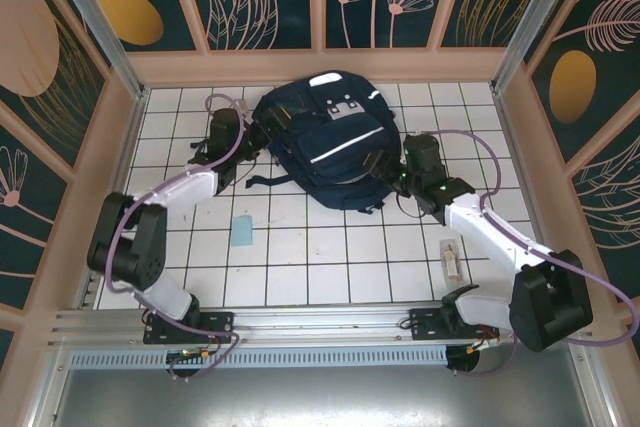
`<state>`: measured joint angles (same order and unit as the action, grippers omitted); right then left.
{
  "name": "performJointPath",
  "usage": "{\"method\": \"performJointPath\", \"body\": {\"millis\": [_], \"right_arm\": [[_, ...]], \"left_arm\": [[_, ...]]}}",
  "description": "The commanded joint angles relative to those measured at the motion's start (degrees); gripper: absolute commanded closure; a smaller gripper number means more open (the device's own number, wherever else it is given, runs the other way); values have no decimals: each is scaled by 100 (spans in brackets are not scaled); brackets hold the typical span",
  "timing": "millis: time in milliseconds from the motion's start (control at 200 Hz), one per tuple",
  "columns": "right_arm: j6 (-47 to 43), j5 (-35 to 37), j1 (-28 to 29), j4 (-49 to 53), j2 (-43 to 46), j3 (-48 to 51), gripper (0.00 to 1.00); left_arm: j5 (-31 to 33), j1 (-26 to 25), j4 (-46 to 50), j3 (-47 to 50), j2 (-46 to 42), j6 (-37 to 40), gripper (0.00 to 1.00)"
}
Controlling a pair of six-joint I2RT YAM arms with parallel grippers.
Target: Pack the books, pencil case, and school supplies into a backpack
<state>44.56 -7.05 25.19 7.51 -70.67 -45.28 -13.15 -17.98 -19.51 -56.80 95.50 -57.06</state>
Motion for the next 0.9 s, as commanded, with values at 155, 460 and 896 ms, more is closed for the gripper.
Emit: {"method": "performJointPath", "body": {"millis": [155,460,896], "right_arm": [[252,295,97,-171,-10,23,36],[209,724,108,9,-423,12,35],[-421,49,-1174,-1680,-2402,-684,35]], "left_arm": [[384,245,12,-705,1335,30,9],[35,277,292,-1376,2446,141,31],[-535,-180,-2011,1630,1045,-1248,69]]}}
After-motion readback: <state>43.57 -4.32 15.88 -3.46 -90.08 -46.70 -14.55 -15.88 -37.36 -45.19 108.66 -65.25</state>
